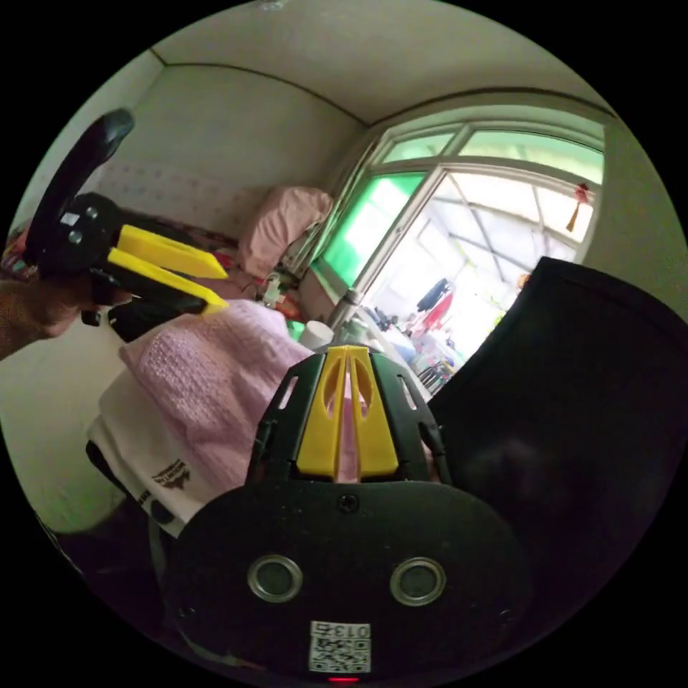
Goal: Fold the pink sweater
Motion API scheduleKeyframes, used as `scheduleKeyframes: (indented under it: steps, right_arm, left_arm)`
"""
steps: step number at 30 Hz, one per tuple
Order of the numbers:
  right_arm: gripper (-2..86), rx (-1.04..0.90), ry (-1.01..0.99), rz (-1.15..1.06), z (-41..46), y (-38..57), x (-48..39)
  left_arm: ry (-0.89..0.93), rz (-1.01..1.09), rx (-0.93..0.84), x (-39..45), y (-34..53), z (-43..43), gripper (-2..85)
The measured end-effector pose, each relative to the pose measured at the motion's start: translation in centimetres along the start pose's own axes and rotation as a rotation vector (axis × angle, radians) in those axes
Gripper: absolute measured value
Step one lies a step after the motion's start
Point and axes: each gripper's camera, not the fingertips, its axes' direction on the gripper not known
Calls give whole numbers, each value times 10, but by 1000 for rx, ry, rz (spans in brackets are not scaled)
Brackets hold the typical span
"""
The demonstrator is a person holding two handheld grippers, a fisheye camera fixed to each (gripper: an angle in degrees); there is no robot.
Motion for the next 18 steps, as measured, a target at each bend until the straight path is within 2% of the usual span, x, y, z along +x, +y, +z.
scheduleKeyframes:
  steps: [2,4,7,10,12,16,18]
  right_arm:
    - [3,-78,-54,-22,21,-2,-16]
    - [0,-231,-179,-34,48,8,-34]
    - [-1,-233,-152,-42,45,12,-50]
    - [-2,-205,-219,62,41,17,-54]
    - [-2,-195,-137,15,44,14,-66]
    - [-1,-218,-37,-29,55,-4,-82]
    - [-1,-202,-2,-38,55,-8,-87]
  left_arm:
    - [40,21,-71,14,-3,18,63]
    - [-12,12,-33,21,7,20,57]
    - [-62,86,-37,35,23,18,51]
    - [36,-65,-44,18,38,21,47]
    - [104,-96,-41,4,39,24,42]
    - [109,6,-73,-20,30,16,12]
    - [140,-57,-56,-43,39,3,5]
